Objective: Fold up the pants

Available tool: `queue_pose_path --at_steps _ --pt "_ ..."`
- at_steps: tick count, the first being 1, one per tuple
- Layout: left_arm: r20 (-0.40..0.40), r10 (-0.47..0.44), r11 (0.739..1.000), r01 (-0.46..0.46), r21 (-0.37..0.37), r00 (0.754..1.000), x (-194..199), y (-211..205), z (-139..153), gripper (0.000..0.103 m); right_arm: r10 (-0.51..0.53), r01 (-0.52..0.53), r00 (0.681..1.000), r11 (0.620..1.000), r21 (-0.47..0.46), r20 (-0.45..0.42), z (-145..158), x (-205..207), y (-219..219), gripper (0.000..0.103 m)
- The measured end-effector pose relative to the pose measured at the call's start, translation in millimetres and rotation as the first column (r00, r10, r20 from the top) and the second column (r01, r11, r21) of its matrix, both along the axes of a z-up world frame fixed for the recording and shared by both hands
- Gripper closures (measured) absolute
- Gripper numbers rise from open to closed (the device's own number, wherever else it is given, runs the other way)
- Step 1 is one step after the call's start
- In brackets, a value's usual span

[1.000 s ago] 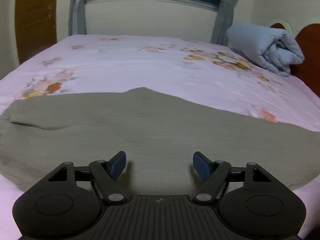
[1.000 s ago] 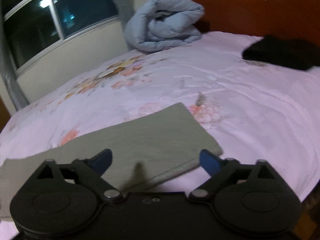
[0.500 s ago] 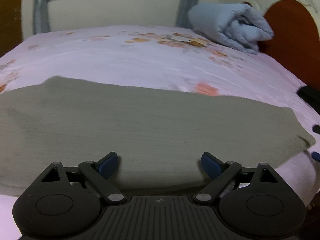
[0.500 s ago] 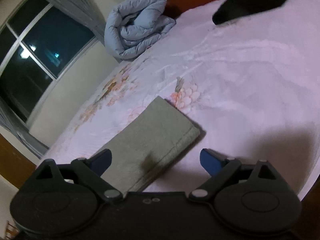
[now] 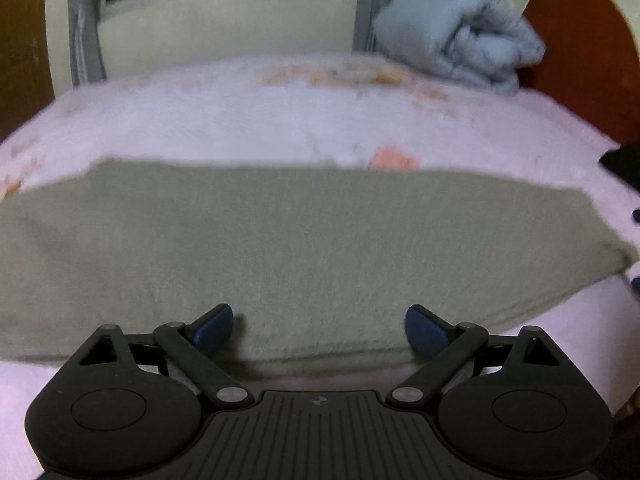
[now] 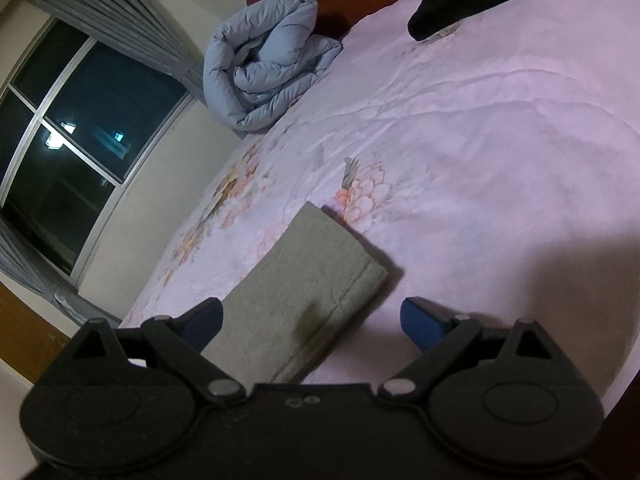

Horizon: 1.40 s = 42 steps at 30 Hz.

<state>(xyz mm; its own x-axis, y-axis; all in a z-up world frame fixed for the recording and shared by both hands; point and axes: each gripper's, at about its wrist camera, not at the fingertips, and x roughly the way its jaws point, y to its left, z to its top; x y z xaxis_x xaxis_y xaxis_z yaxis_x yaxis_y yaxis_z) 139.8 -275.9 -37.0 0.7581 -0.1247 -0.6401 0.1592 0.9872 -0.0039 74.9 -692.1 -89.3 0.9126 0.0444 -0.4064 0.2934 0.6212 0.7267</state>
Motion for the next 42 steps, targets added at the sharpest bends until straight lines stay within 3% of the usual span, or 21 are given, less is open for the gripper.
queue_pose_path --at_steps 5,7,10,11,16,18,20,25,30,32,34,35,37,39,42 --pt "-0.012 -0.016 1.0 0.016 -0.028 1.0 5.0 -8.6 -2.0 0.009 -0.035 0.034 0.999 0.997 0.069 0.013 -4.7 -4.5 -8.0 0.015" --pt "-0.055 -0.02 1.0 0.019 -0.02 0.998 11.6 -12.6 -12.0 0.009 -0.032 0.03 0.999 0.995 0.1 0.02 -7.2 -5.5 -10.4 0.023" --pt "-0.051 -0.027 1.0 0.026 -0.008 0.998 12.5 -14.4 -20.2 0.002 -0.041 0.041 0.999 0.995 0.091 -0.001 -7.5 -7.2 -10.7 0.045" --pt "-0.052 -0.028 1.0 0.028 -0.007 0.998 13.4 -16.0 -21.5 0.001 -0.058 0.058 0.998 0.996 0.074 0.001 -4.7 -10.4 -10.2 0.057" --pt "-0.051 -0.035 0.999 0.035 -0.004 0.998 11.8 -17.4 -22.2 0.0 -0.024 0.028 0.999 0.996 0.087 -0.048 -6.5 5.4 -11.9 0.064" --pt "-0.055 -0.04 0.999 0.04 -0.005 0.998 13.0 -16.7 -21.6 0.0 -0.007 0.008 0.999 0.999 0.032 -0.05 0.0 8.9 -4.1 0.092" --pt "-0.057 -0.042 0.999 0.042 -0.008 0.997 15.3 -17.1 -21.3 0.0 0.033 -0.034 0.999 0.999 -0.021 -0.032 6.8 13.5 3.1 0.099" --pt "-0.051 -0.039 0.999 0.039 -0.01 0.998 15.4 -18.2 -22.5 0.0 0.139 -0.133 0.99 0.972 -0.192 0.021 48.4 31.2 23.0 0.101" --pt "-0.043 -0.035 0.999 0.034 -0.012 0.998 13.4 -19.0 -23.8 0.0 0.288 -0.234 0.943 0.931 -0.281 0.17 96.1 40.9 38.5 0.101" --pt "-0.045 -0.039 0.999 0.039 -0.011 0.998 13.8 -18.5 -24.0 0.0 0.278 -0.225 0.951 0.924 -0.31 0.138 91.9 39.2 39.4 0.101" --pt "-0.047 -0.044 0.999 0.043 -0.015 0.998 14.3 -17.6 -23.2 0.0 0.181 -0.162 0.982 0.955 -0.248 0.053 64.6 35.4 21.5 0.101" --pt "-0.049 -0.048 0.999 0.048 -0.019 0.998 14.6 -17.0 -22.8 0.0 0.106 -0.107 0.994 0.981 -0.16 -0.017 38.6 29.1 3.5 0.101" --pt "-0.051 -0.054 0.998 0.053 -0.018 0.997 14.7 -16.8 -22.5 0.0 0.042 -0.049 0.99 0.998 -0.048 -0.132 -1.7 18.8 -16.9 0.1" --pt "-0.046 -0.058 0.998 0.058 -0.011 0.997 13.9 -16.7 -23.1 0.0 0.041 -0.038 0.996 0.998 0.047 -0.077 -21.8 5.2 -25.8 0.096" --pt "-0.047 -0.06 0.998 0.06 -0.009 0.997 14.5 -16.8 -22.9 0.0 -0.029 0.031 0.999 0.992 0.121 -0.014 -19.7 -7.0 -33.5 0.086"
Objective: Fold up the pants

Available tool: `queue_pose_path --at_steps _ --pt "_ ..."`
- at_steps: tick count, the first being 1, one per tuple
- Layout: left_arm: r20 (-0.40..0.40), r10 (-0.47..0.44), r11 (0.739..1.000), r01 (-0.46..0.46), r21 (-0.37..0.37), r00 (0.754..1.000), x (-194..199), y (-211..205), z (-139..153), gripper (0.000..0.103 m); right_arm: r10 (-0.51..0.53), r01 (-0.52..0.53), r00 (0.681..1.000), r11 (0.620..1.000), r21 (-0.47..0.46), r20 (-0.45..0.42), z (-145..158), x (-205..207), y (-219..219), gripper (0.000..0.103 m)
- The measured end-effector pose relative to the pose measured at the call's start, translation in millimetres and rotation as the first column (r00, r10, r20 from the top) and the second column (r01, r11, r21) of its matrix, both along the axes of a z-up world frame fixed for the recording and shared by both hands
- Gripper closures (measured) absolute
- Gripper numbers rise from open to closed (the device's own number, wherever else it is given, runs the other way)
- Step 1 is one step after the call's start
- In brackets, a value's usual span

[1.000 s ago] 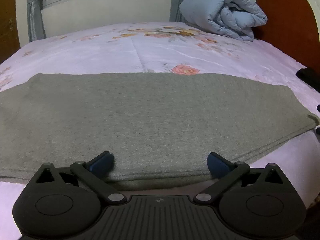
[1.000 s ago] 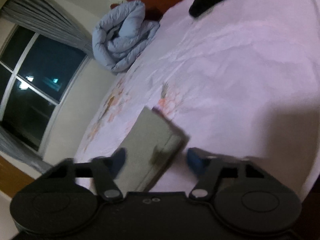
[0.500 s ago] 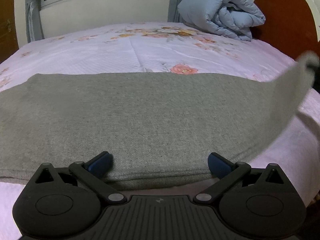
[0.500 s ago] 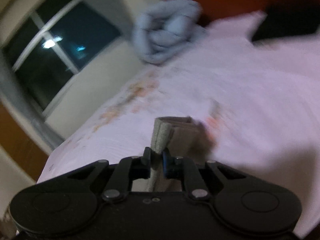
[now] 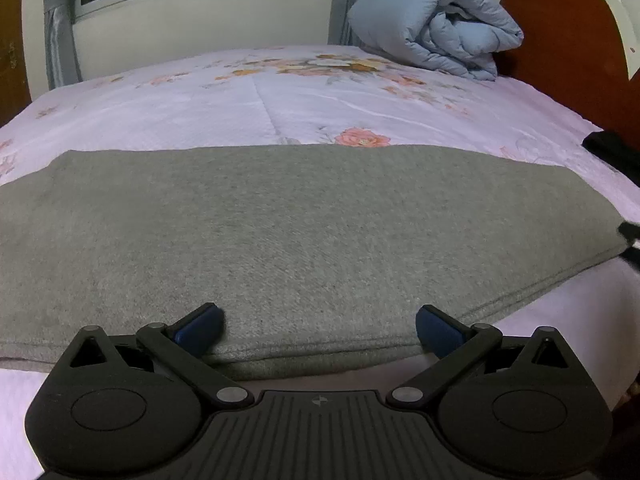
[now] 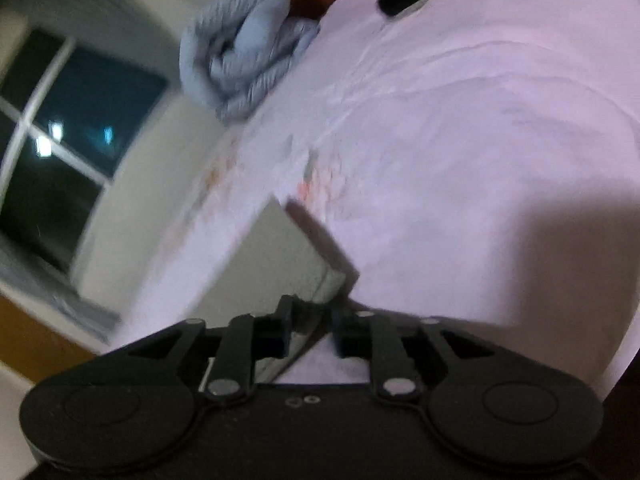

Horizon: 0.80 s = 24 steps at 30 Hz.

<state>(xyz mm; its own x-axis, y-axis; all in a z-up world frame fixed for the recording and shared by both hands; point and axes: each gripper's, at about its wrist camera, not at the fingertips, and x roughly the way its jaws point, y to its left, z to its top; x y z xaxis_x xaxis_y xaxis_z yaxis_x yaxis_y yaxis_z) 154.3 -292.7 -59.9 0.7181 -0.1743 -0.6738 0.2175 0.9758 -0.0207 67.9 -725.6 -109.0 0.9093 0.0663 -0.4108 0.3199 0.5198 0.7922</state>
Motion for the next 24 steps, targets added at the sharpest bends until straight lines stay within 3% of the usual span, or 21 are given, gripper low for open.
queue_pose_path --at_steps 2,5,11,17,21,24 --pt "-0.002 0.002 1.0 -0.002 -0.002 1.0 0.6 0.0 0.5 0.0 -0.017 0.016 1.0 0.999 0.051 0.014 -2.3 -0.3 -6.2 0.086" --pt "0.001 0.003 1.0 -0.003 -0.002 1.0 0.0 -1.1 0.2 0.0 -0.004 0.003 1.0 0.999 0.05 0.016 -1.5 5.5 -6.4 0.094" --pt "-0.004 0.002 1.0 -0.002 -0.005 1.0 0.0 -1.0 -0.4 0.0 0.013 -0.014 1.0 0.978 -0.208 -0.007 37.2 15.5 17.3 0.1" --pt "-0.002 0.004 1.0 -0.004 -0.01 1.0 -0.2 -0.2 -0.9 0.0 0.057 -0.066 0.998 0.935 -0.349 -0.035 61.6 27.1 34.1 0.1" --pt "0.009 0.009 1.0 -0.009 -0.023 1.0 -2.0 1.6 -0.7 0.0 0.134 -0.097 0.987 0.941 -0.324 0.093 82.3 37.8 36.4 0.1" --pt "0.084 0.076 0.996 -0.071 -0.059 0.994 -14.5 9.3 4.6 0.0 0.169 -0.097 0.96 0.949 -0.301 0.222 104.5 43.4 37.1 0.1"
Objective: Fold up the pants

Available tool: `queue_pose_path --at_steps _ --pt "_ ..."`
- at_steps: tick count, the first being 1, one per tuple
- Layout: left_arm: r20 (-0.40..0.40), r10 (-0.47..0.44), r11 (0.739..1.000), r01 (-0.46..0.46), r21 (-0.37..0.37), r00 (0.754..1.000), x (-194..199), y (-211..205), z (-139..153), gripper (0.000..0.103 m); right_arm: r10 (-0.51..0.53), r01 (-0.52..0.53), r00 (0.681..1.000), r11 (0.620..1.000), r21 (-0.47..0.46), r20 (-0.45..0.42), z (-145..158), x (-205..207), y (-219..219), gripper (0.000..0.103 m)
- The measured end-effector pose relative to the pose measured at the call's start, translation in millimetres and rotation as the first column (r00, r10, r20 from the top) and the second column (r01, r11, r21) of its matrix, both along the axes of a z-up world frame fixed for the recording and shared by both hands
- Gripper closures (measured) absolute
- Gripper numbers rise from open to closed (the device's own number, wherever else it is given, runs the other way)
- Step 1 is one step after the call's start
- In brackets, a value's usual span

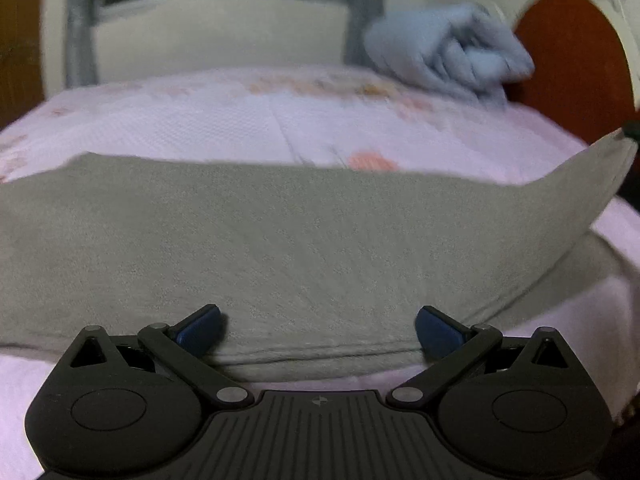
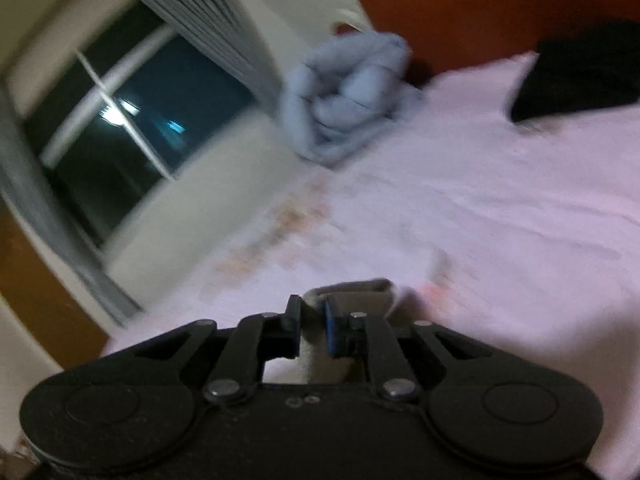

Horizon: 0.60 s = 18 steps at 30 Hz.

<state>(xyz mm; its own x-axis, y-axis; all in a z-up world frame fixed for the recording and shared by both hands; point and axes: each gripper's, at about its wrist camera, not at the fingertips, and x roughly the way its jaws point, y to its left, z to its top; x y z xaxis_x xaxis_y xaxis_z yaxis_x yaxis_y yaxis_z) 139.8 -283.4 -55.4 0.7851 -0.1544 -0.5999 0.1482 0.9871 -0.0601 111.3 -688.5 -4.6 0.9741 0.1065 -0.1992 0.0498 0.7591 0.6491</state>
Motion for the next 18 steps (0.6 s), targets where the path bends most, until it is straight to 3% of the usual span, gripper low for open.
queue_pose_path --at_steps 2,4,5,7,8,10,12,13,15,18 --pt "0.056 0.057 0.998 -0.056 -0.011 0.997 -8.5 6.5 2.1 0.0 0.013 -0.015 0.998 1.0 0.027 0.059 3.6 -3.0 -2.2 0.1" --pt "0.024 0.064 0.998 -0.064 0.0 0.998 -4.6 9.2 -3.3 0.0 -0.011 0.009 1.0 0.999 0.054 0.027 -15.2 -5.2 -10.3 0.1" --pt "0.002 0.056 0.998 -0.056 0.016 0.998 -1.2 8.4 -7.1 0.0 -0.037 0.043 0.996 0.995 0.087 -0.076 -42.0 -1.6 -20.3 0.1" --pt "-0.003 0.035 0.999 -0.035 0.034 0.999 2.1 8.4 -8.7 0.0 -0.055 0.133 0.945 0.965 0.226 -0.322 -100.1 1.2 -44.1 0.1" --pt "-0.008 0.032 0.999 -0.032 0.033 0.999 3.6 8.7 -8.0 0.0 -0.049 0.132 0.961 0.947 0.294 -0.272 -115.1 -7.9 -51.0 0.103" --pt "-0.019 0.03 0.999 -0.029 0.029 0.999 6.0 10.0 -7.9 0.0 -0.066 0.139 0.969 0.942 0.307 -0.236 -117.2 -18.1 -52.5 0.102" --pt "-0.024 0.026 0.999 -0.025 0.04 0.999 8.0 7.4 -7.7 0.0 -0.101 0.162 0.976 0.93 0.329 -0.194 -111.6 -30.0 -54.0 0.091" --pt "-0.027 0.025 0.999 -0.024 0.038 0.999 8.9 7.2 -7.7 0.0 -0.127 0.181 0.977 0.92 0.348 -0.171 -110.7 -37.8 -56.0 0.09" --pt "-0.026 0.026 0.999 -0.025 0.035 0.999 8.3 6.6 -7.6 0.0 -0.126 0.197 0.973 0.892 0.406 -0.195 -116.2 -49.6 -60.0 0.09" --pt "-0.024 0.028 0.999 -0.027 0.032 0.999 8.5 5.7 -7.8 0.0 -0.086 0.176 0.972 0.884 0.432 -0.22 -123.5 -52.1 -56.4 0.09"
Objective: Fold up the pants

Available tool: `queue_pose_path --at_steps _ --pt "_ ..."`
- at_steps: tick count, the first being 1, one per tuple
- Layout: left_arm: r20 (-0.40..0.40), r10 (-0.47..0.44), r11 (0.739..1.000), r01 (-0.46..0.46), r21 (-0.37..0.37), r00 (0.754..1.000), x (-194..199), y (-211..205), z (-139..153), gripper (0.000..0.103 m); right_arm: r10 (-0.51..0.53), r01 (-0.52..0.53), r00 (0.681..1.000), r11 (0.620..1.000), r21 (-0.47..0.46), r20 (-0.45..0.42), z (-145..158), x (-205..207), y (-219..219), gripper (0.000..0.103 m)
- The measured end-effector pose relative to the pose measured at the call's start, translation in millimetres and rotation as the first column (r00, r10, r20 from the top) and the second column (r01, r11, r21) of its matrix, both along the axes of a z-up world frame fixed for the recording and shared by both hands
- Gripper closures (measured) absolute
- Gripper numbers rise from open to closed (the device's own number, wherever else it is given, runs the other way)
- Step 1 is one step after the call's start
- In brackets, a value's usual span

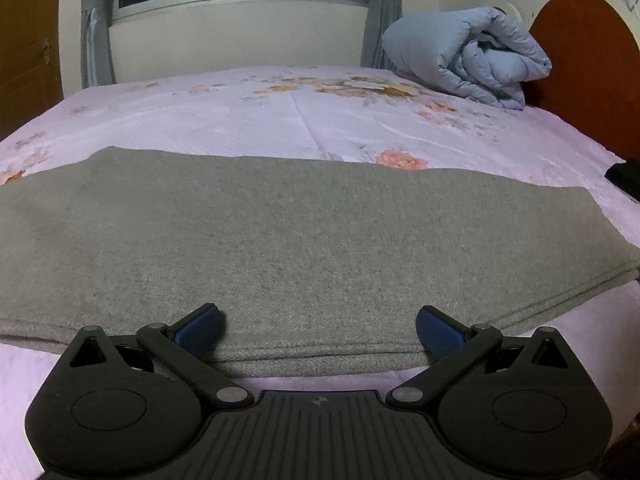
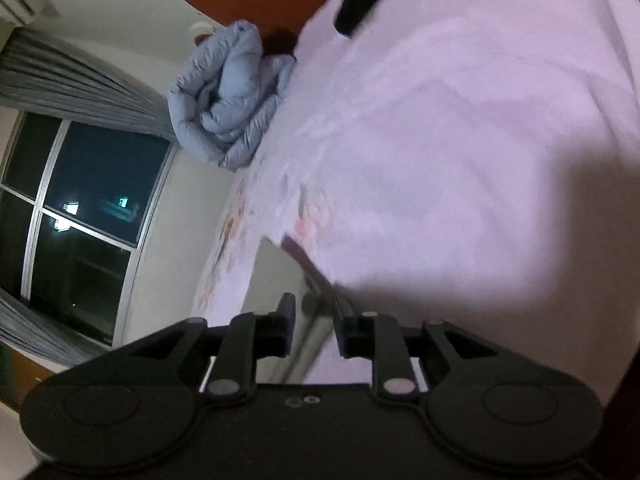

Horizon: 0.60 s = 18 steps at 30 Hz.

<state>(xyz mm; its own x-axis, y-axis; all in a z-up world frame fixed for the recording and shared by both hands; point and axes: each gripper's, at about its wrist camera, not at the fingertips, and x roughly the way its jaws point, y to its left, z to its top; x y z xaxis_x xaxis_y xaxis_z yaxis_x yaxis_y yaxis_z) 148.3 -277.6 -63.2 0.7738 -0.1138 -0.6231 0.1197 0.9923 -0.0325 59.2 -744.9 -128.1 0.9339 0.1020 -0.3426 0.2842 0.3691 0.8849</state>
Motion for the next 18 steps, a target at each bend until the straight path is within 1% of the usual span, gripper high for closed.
queue_pose_path --at_steps 1,3,4,8,9,10,11,12,13,14,15,16,17,18 --pt "-0.001 -0.002 1.0 0.002 -0.001 1.0 0.3 -0.1 0.0 0.0 -0.002 0.002 1.0 1.0 -0.006 -0.021 2.0 0.6 1.8 0.091" --pt "-0.008 -0.007 1.0 0.007 -0.008 1.0 0.9 1.6 1.3 0.0 -0.028 0.029 0.999 0.999 0.028 -0.035 0.0 1.8 6.2 0.093" --pt "-0.011 -0.01 1.0 0.01 -0.012 1.0 1.5 2.3 1.7 0.0 -0.031 0.032 0.999 0.999 0.027 -0.043 -0.1 0.9 9.2 0.094" --pt "-0.011 -0.013 1.0 0.013 -0.008 1.0 1.9 2.6 1.0 0.0 -0.023 0.025 0.999 0.998 0.056 -0.047 -5.5 14.0 13.4 0.096" --pt "-0.01 -0.014 1.0 0.014 -0.006 1.0 1.6 2.3 1.0 0.0 -0.014 0.017 0.999 0.998 0.061 -0.039 -5.0 18.8 13.2 0.094" --pt "-0.009 -0.015 1.0 0.015 -0.004 1.0 1.6 2.0 1.1 0.0 -0.001 0.003 0.999 0.998 0.056 -0.032 -4.2 19.7 13.1 0.095" --pt "-0.008 -0.015 1.0 0.015 -0.006 1.0 1.2 2.7 1.7 0.0 0.019 -0.018 1.0 0.999 0.043 -0.021 -0.7 24.8 13.5 0.102" --pt "-0.006 -0.013 1.0 0.013 -0.012 1.0 0.9 3.8 2.4 0.0 0.033 -0.033 0.999 0.999 0.008 0.001 6.3 26.9 13.9 0.103" --pt "-0.002 -0.012 1.0 0.012 -0.014 1.0 0.1 4.3 2.8 0.0 0.046 -0.044 0.999 0.998 -0.055 0.026 17.7 28.4 15.4 0.103" --pt "0.006 -0.009 1.0 0.009 -0.011 1.0 -1.2 4.5 3.0 0.0 0.05 -0.046 0.999 0.99 -0.132 0.022 29.4 29.6 18.3 0.103" --pt "0.01 -0.006 1.0 0.006 -0.009 1.0 -2.5 4.5 2.3 0.0 0.034 -0.04 0.999 0.979 -0.202 -0.035 34.6 31.1 21.4 0.103" --pt "0.006 -0.006 1.0 0.006 -0.008 1.0 -2.6 4.0 1.6 0.0 0.022 -0.045 0.995 0.969 -0.243 -0.096 31.2 33.0 22.6 0.103" --pt "0.004 -0.007 1.0 0.007 -0.004 1.0 -2.7 3.3 1.6 0.0 0.006 -0.046 0.989 0.964 -0.263 -0.15 20.6 32.2 22.8 0.103" --pt "0.001 -0.01 1.0 0.01 -0.002 1.0 -2.5 3.2 2.3 0.0 0.007 -0.044 0.989 0.966 -0.255 -0.147 14.3 29.2 23.0 0.103"
